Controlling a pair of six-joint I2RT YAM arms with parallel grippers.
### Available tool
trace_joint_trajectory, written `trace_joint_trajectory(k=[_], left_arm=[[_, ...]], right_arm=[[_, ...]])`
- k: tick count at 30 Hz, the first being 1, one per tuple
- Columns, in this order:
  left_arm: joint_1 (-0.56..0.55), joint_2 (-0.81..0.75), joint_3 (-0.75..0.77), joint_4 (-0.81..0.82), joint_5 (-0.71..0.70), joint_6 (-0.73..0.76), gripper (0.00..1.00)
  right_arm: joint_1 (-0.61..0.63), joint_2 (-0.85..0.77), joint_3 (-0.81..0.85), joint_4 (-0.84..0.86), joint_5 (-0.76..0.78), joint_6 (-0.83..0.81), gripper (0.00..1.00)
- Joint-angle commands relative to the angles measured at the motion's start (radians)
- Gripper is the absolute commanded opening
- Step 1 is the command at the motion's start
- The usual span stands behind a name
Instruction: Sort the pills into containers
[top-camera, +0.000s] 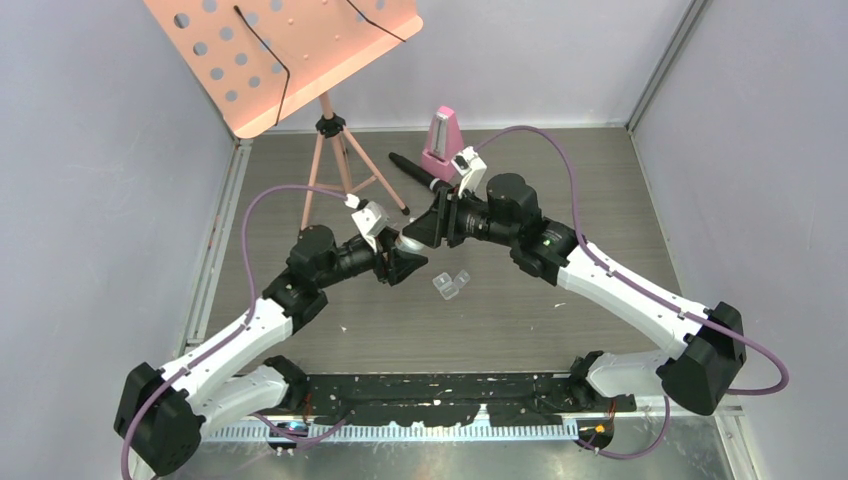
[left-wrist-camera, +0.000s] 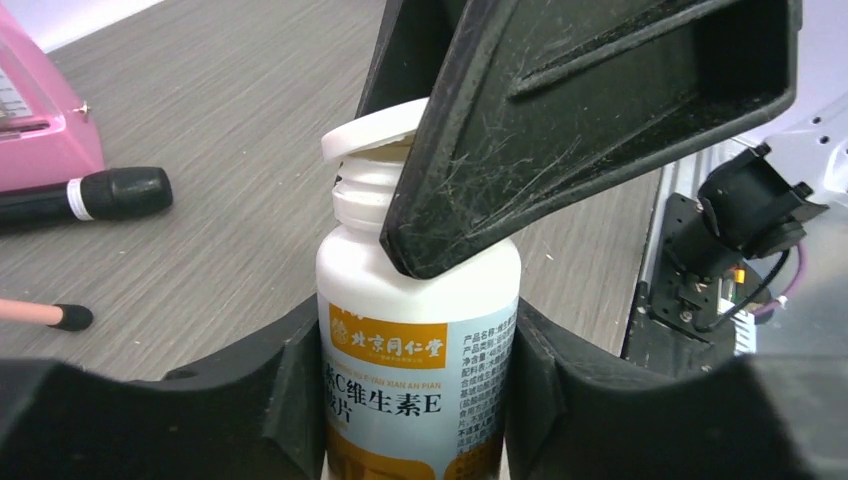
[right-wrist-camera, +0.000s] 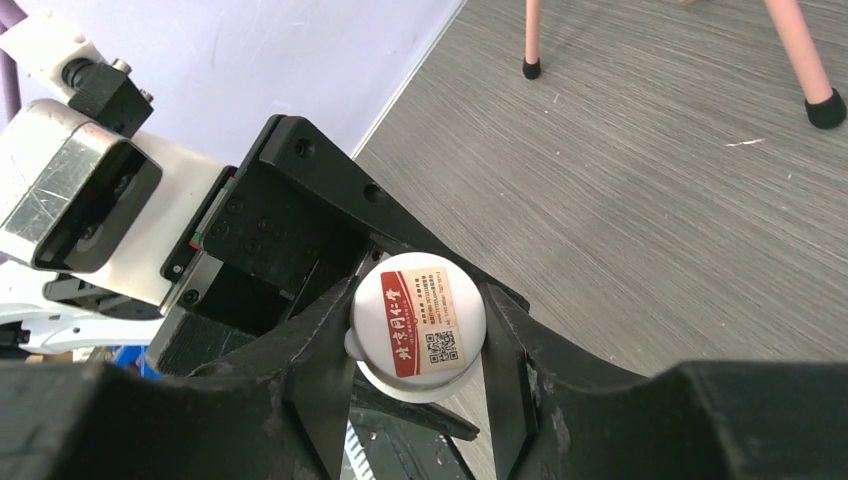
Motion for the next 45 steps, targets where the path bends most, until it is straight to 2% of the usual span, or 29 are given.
trace_joint_trajectory(k=[1, 3, 4, 6, 8, 16, 18, 19, 21, 23, 24, 25, 28, 30, 32, 38, 45], left_arm=[[0.047, -0.032, 0.019, 0.013, 0.105, -0.029, 0.49], [0.061, -0.03, 0.025, 0.011, 0.136, -0.042, 0.45], [0.067, -0.027, 0.028, 0.007, 0.15, -0.047, 0.48], [0.071, -0.021, 0.046, -0.021, 0.166, -0.052, 0.64], [0.076, -0.013, 0.062, -0.048, 0.181, -0.051, 0.7], [0.108, -0.001, 0.076, -0.065, 0.27, -0.077, 0.71], [0.11, 0.008, 0.078, -0.064, 0.298, -0.083, 0.64], [0.11, 0.014, 0.081, -0.064, 0.309, -0.087, 0.58], [0.11, 0.032, 0.087, -0.061, 0.326, -0.095, 0.37], [0.11, 0.045, 0.101, -0.072, 0.323, -0.093, 0.03], [0.11, 0.046, 0.105, -0.078, 0.313, -0.09, 0.0], [0.11, 0.042, 0.103, -0.077, 0.299, -0.082, 0.0], [0.11, 0.021, 0.082, -0.065, 0.273, -0.03, 0.0], [0.111, 0.008, 0.077, -0.072, 0.272, 0.002, 0.0], [0.112, -0.007, 0.075, -0.08, 0.273, 0.02, 0.0], [0.114, -0.004, 0.076, -0.085, 0.335, 0.043, 0.0], [0.115, 0.003, 0.073, -0.065, 0.358, 0.048, 0.0]], right_arm=[[-0.006, -0.045, 0.0, 0.051, -0.074, -0.061, 0.34], [-0.006, -0.042, 0.001, 0.057, -0.097, -0.073, 0.34], [-0.006, -0.041, 0.001, 0.057, -0.104, -0.074, 0.34], [-0.006, -0.039, 0.007, 0.054, -0.116, -0.091, 0.34], [-0.008, -0.038, 0.011, 0.045, -0.12, -0.107, 0.34], [-0.02, -0.04, 0.011, 0.029, -0.148, -0.163, 0.35], [-0.022, -0.041, 0.009, 0.029, -0.156, -0.17, 0.35], [-0.022, -0.04, 0.008, 0.032, -0.159, -0.17, 0.35], [-0.023, -0.038, 0.006, 0.039, -0.168, -0.172, 0.35], [-0.026, -0.035, 0.008, 0.044, -0.18, -0.167, 0.37], [-0.028, -0.034, 0.009, 0.044, -0.192, -0.16, 0.41], [-0.035, -0.035, 0.004, 0.047, -0.2, -0.152, 0.44], [-0.063, -0.053, -0.032, 0.085, -0.187, -0.113, 0.64], [-0.1, -0.073, -0.06, 0.1, -0.17, -0.095, 0.73], [-0.155, -0.098, -0.079, 0.099, -0.172, -0.094, 0.76], [-0.233, -0.125, -0.089, 0.057, -0.184, -0.109, 0.76], [-0.245, -0.085, -0.076, 0.036, -0.181, -0.076, 0.73]])
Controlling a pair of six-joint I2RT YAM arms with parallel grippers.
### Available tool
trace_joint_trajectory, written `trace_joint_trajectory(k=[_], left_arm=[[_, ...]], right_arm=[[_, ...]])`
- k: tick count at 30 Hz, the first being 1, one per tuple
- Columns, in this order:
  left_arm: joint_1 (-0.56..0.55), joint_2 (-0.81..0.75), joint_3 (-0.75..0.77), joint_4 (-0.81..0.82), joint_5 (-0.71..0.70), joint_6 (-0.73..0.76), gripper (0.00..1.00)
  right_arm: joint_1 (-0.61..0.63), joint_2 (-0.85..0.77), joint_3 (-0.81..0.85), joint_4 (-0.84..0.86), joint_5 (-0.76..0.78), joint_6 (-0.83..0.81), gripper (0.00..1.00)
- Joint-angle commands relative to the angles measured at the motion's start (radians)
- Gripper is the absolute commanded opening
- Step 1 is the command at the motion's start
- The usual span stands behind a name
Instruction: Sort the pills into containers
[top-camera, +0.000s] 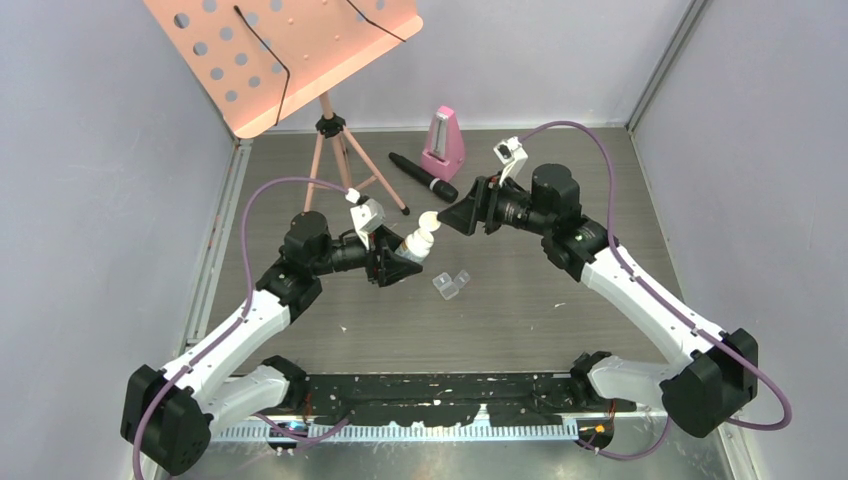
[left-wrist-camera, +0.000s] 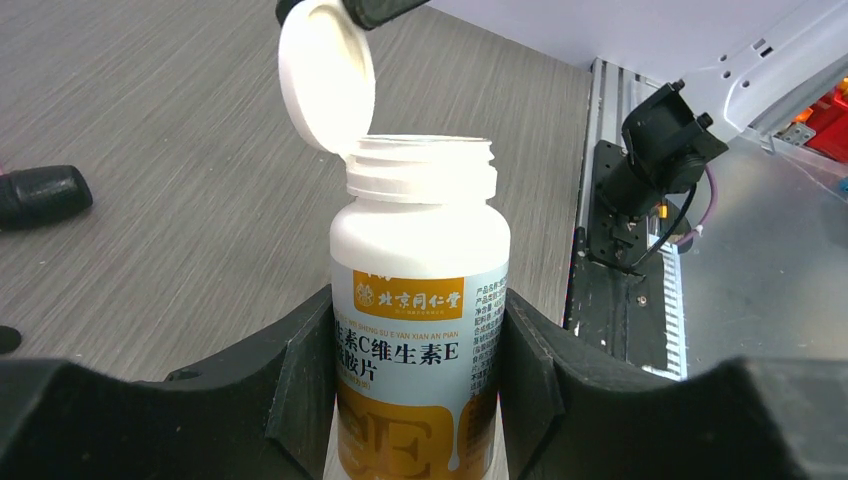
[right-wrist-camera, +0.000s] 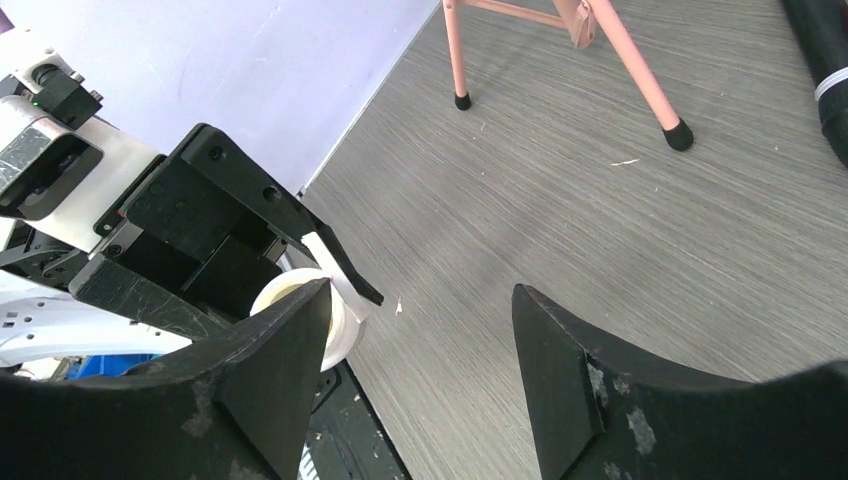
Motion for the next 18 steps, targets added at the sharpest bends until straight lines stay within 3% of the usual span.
trace_joint_trajectory(k=[1, 10, 18], left_arm=[[0.004, -0.019, 0.011, 0.052, 0.042, 0.022, 0.0], [0.002, -0.004, 0.011, 0.071, 0.071, 0.03, 0.0], [-0.008, 0.011, 0.005, 0.009, 0.057, 0.095, 0.0]], right_arm=[[0.003, 0.016, 0.021, 0.007, -0.004, 0.018, 0.72], [0.003, 0.056, 0.035, -0.034, -0.016, 0.014, 0.68], [0.032, 0.12, 0.043, -0.011, -0.056, 0.046, 0.58]])
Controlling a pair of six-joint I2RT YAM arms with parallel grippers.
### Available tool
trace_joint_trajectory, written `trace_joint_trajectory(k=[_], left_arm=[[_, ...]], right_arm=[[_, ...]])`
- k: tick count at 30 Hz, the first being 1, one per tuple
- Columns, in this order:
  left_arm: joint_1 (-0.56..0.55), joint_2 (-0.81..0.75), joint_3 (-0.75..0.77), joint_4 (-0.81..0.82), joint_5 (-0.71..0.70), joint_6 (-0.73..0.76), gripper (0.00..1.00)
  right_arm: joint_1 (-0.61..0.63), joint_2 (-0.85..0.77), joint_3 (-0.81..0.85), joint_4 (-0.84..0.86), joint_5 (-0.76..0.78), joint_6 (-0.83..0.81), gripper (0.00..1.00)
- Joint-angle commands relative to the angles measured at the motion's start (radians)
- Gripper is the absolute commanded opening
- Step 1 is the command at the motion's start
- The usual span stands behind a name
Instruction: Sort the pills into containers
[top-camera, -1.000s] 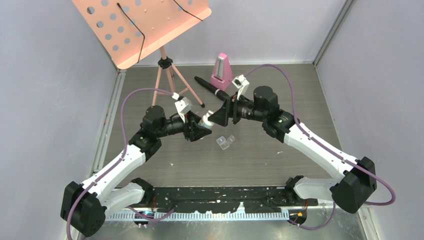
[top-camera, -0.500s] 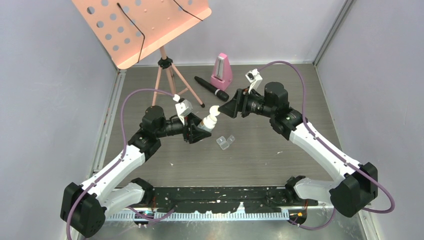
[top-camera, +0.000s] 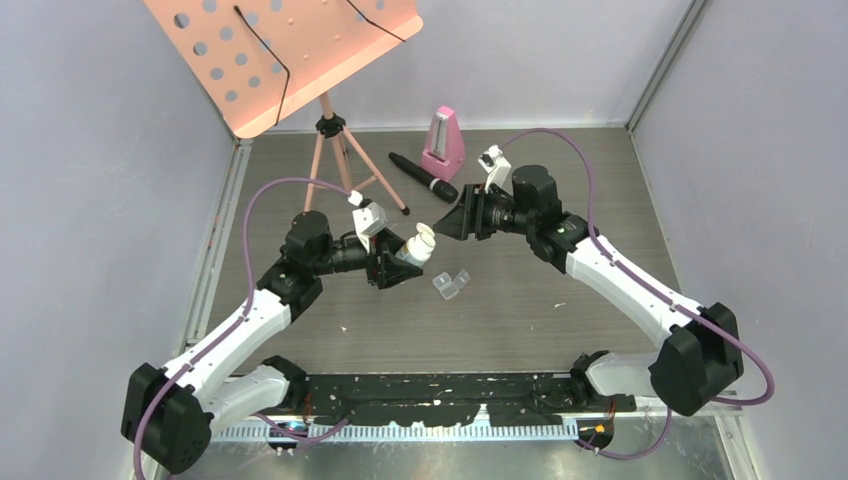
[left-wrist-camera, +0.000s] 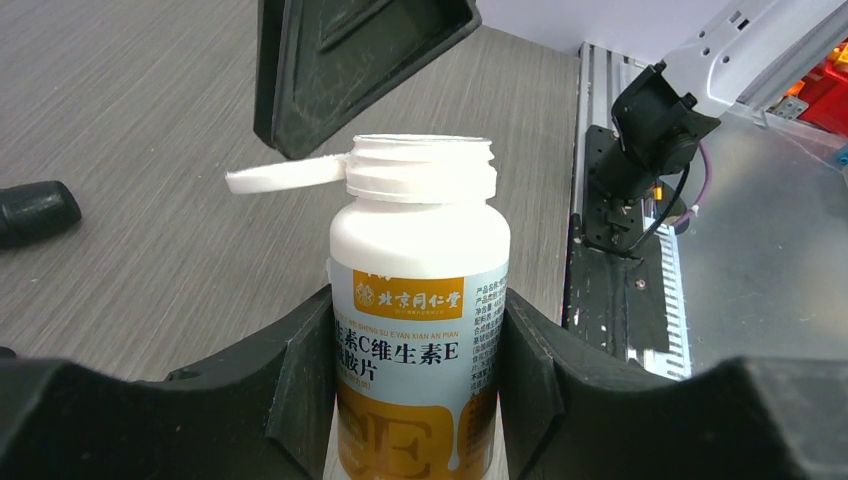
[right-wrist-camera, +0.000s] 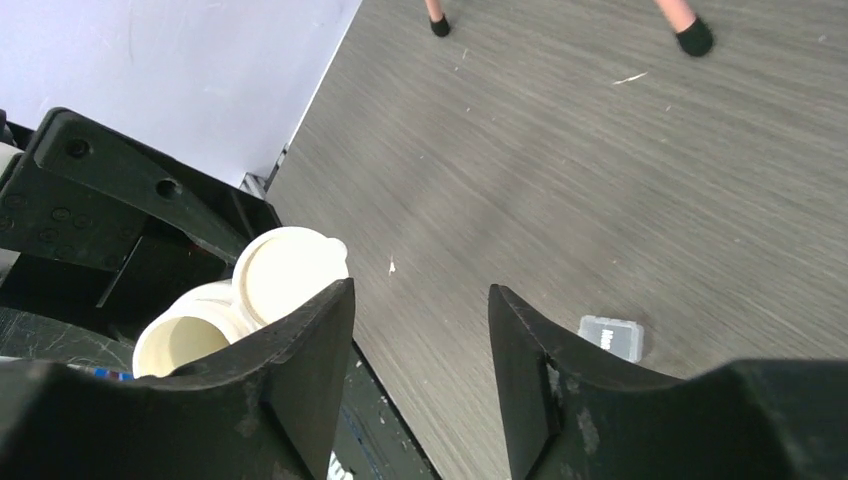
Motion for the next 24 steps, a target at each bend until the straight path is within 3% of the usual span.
trace_joint_trajectory(k=[1, 5, 8, 12, 19, 21, 24], left_arm=[[-0.007, 0.009, 0.003, -0.005, -0.006, 0.063, 0.0], [-0.007, 0.008, -0.027, 0.005, -0.092, 0.066, 0.0], [-0.007, 0.0, -0.042, 0.023, -0.136, 0.059, 0.0], [-0.007, 0.001, -0.047, 0.037, -0.152, 0.05, 0.0], [-0.007, 0.002, -0.057, 0.061, -0.154, 0.033, 0.0], [-0.007, -0.004, -0.061, 0.063, -0.147, 0.029, 0.0], [-0.007, -0.012, -0.059, 0.05, -0.135, 0.024, 0.0]], right_arm=[[0.023, 0.03, 0.04, 0.077, -0.061, 0.037, 0.56], [0.029, 0.041, 0.018, 0.228, -0.143, 0.164, 0.54], [0.04, 0.035, 0.002, 0.272, -0.15, 0.265, 0.6], [0.06, 0.045, -0.001, 0.281, -0.148, 0.348, 0.59], [0.098, 0.073, 0.013, 0.253, -0.115, 0.303, 0.56], [0.098, 0.076, 0.017, 0.232, -0.09, 0.265, 0.59], [0.098, 0.064, 0.02, 0.189, -0.051, 0.198, 0.75]])
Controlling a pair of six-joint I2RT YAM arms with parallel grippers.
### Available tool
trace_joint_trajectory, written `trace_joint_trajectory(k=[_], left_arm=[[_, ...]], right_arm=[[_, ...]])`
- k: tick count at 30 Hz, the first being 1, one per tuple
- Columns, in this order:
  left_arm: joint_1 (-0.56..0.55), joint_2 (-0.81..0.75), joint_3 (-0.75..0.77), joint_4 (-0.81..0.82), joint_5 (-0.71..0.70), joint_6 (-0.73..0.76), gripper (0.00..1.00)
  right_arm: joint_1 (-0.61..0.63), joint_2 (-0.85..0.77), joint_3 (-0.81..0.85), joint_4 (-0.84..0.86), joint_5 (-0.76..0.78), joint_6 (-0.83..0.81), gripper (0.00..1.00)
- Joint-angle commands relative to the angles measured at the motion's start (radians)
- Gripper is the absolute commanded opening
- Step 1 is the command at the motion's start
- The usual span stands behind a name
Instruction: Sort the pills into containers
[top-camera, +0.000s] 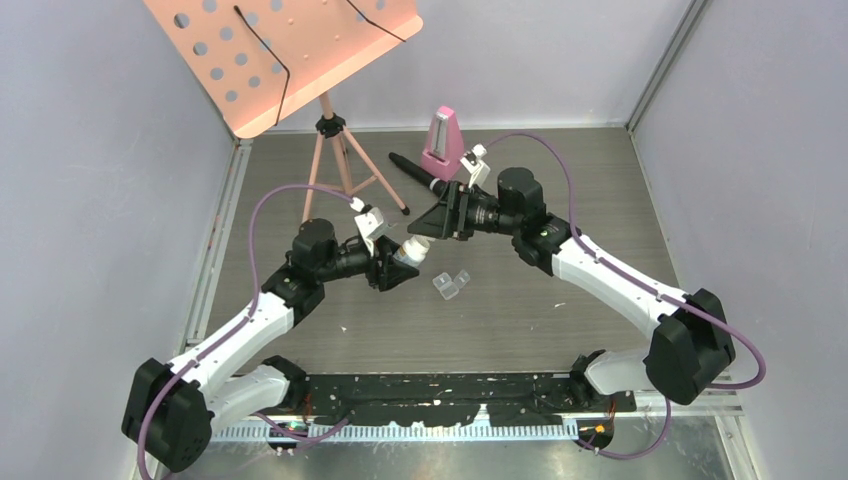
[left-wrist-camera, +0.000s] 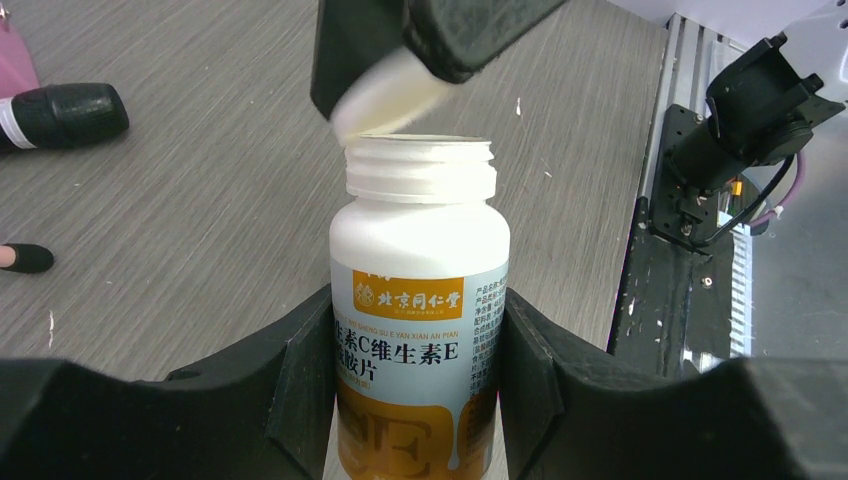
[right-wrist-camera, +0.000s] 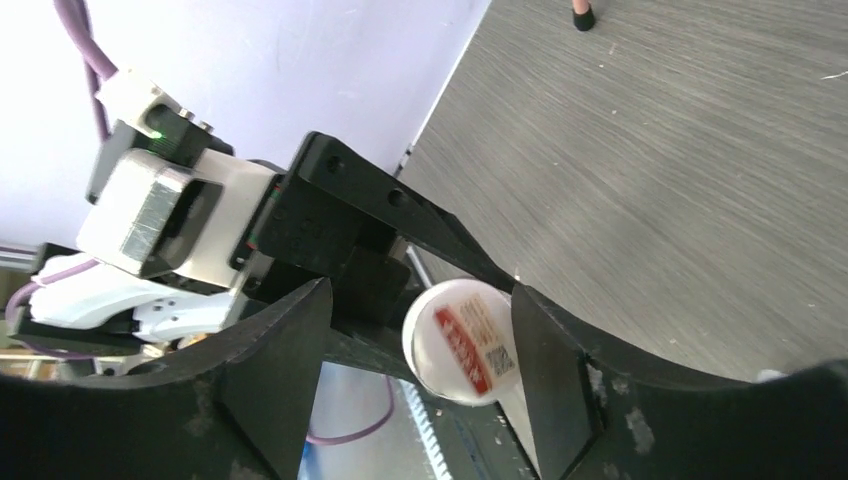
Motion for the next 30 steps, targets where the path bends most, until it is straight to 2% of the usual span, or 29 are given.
trace_joint_trajectory(k=[1, 5, 9, 15, 17, 22, 24, 30], left_arm=[[-0.003, -0.026, 0.009, 0.065, 0.016, -0.011, 0.0], [-0.003, -0.038, 0.01, 0.055, 0.029, -0.012, 0.0], [-0.003, -0.046, 0.01, 0.054, 0.036, -0.012, 0.0], [-0.003, -0.053, 0.006, 0.06, 0.048, -0.014, 0.0], [-0.003, -0.057, 0.003, 0.063, 0.053, -0.016, 0.0], [-0.003, -0.068, 0.0, 0.065, 0.058, -0.016, 0.0], [-0.003, -0.071, -0.001, 0.065, 0.059, -0.017, 0.0], [-0.003, -0.066, 0.004, 0.06, 0.068, -0.012, 0.0]], right_arm=[[0.01, -0.016, 0.014, -0.031, 0.057, -0.122, 0.79], [0.01, -0.054, -0.007, -0.05, 0.067, -0.23, 0.85], [0.006, -0.064, -0.018, -0.108, 0.076, -0.274, 0.82], [-0.016, -0.092, -0.08, -0.024, 0.059, -0.156, 0.69], [-0.02, -0.095, -0.094, 0.004, 0.061, -0.127, 0.68], [-0.028, -0.116, -0.149, 0.064, 0.07, -0.063, 0.81], [-0.036, -0.133, -0.168, 0.07, 0.089, -0.049, 0.82], [-0.066, -0.149, -0.223, 0.114, 0.148, -0.006, 0.73]])
